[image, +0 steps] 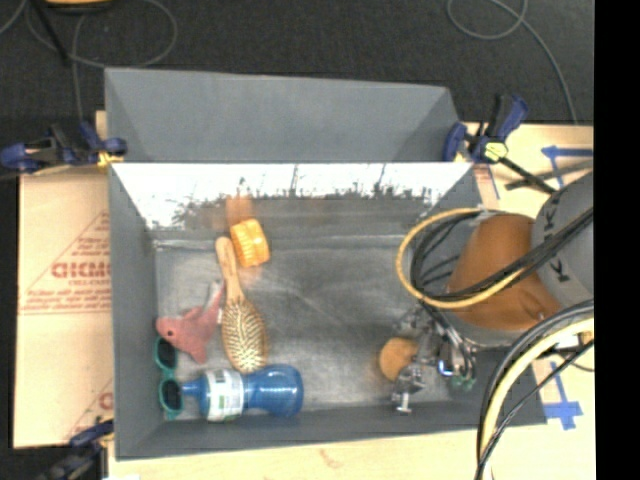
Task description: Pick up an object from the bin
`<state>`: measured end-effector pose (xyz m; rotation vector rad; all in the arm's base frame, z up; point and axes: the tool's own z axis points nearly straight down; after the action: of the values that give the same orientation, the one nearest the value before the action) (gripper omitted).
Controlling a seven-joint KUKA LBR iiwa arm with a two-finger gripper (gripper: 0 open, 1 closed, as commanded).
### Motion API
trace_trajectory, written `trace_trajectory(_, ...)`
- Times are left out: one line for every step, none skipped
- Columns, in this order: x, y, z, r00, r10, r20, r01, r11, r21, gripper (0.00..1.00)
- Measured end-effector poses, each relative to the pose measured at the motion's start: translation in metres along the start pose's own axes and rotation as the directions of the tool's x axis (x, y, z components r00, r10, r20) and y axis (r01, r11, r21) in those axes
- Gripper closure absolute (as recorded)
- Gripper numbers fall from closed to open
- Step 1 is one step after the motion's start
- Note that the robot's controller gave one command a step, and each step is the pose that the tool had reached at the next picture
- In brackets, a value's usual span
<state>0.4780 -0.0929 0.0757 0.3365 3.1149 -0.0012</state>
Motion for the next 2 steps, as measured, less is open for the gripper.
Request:
trace_trajectory(-0.0174,0.0042,0.0022,1.0,0.019,-0.006,-0.019,1.0,-0.001,1.0)
trace_trajectory(-0.0174,0.0042,0.0022,1.0,0.018,-0.006,-0.018,1.0,-0.001,1.0)
